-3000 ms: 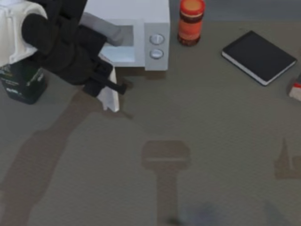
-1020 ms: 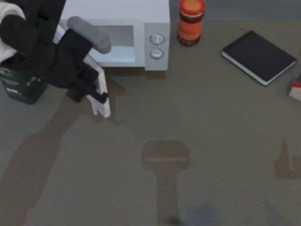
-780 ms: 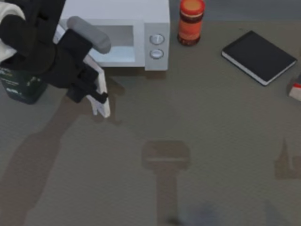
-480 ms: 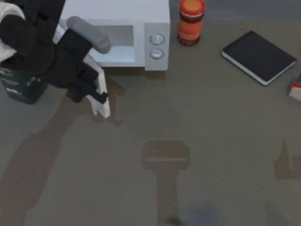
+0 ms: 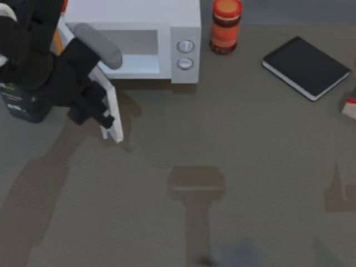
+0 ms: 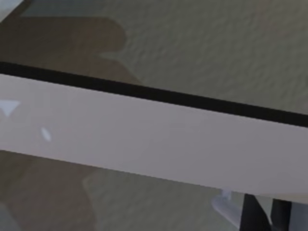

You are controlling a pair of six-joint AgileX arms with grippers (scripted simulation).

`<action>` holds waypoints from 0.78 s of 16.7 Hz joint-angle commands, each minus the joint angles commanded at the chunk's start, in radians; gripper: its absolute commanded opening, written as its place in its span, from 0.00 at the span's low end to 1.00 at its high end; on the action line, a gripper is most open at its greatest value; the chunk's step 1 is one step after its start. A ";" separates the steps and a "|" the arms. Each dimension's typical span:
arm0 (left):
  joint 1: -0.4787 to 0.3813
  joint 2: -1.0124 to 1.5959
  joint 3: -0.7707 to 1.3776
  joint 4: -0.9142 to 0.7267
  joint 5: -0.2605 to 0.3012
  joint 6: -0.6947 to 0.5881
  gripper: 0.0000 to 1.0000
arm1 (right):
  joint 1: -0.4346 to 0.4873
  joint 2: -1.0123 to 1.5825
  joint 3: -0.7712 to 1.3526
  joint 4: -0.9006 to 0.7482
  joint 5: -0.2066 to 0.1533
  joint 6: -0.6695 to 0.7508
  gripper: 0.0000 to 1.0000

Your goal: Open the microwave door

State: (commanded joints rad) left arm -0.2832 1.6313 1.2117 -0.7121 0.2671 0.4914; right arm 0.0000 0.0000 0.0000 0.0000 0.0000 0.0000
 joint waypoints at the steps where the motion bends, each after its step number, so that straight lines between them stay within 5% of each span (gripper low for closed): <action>1: 0.012 -0.002 -0.005 -0.011 0.013 0.029 0.00 | 0.000 0.000 0.000 0.000 0.000 0.000 1.00; 13: 0.038 -0.020 -0.003 -0.018 0.042 0.088 0.00 | 0.000 0.000 0.000 0.000 0.000 0.000 1.00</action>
State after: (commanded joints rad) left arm -0.2450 1.6112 1.2084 -0.7303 0.3096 0.5795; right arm 0.0000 0.0000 0.0000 0.0000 0.0000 0.0000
